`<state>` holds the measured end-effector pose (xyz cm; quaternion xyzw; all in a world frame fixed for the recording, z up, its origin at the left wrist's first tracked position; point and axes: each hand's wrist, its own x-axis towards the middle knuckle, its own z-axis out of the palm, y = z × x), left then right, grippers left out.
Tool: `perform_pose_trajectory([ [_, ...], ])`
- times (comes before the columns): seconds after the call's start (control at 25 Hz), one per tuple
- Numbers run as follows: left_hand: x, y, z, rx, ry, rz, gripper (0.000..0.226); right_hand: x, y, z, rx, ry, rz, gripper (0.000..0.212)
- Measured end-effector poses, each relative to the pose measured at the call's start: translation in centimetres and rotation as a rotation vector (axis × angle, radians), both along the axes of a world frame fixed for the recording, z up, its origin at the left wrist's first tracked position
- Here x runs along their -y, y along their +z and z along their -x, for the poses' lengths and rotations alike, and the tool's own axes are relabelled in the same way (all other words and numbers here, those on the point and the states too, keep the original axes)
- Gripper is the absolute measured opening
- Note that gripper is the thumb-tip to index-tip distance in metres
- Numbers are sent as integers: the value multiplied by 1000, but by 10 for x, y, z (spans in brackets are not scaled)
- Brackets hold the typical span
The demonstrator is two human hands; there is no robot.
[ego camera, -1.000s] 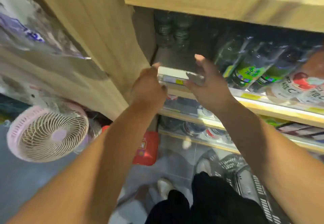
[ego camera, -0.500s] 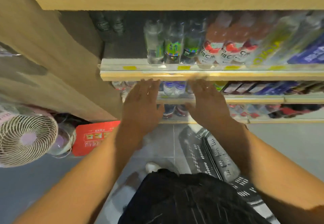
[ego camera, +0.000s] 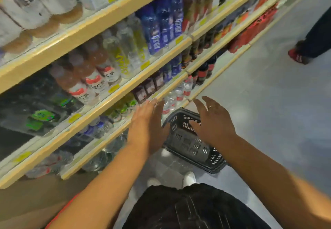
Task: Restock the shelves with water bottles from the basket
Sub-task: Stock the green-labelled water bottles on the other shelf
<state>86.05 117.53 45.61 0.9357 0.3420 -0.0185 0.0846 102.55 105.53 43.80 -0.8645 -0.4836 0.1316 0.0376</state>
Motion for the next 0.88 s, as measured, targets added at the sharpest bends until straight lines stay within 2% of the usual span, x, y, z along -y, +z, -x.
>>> perform_pose_trajectory([
  [0.16,25,8,-72,55,-261,-37,66,64,2,-32,9,-272,-42,72],
  [0.32,58,0,-122,-52,-513,-114,72,126,3,-42,-8,-566,-25,71],
  [0.52,83,0,-161,-61,-771,42,72,176,10,-22,-23,-893,-51,69],
  [0.68,106,9,-186,-8,-1010,67,72,205,15,5,-35,-1141,-62,70],
  [0.88,148,7,-195,25,-1190,157,66,245,14,38,-38,-1341,-52,69],
])
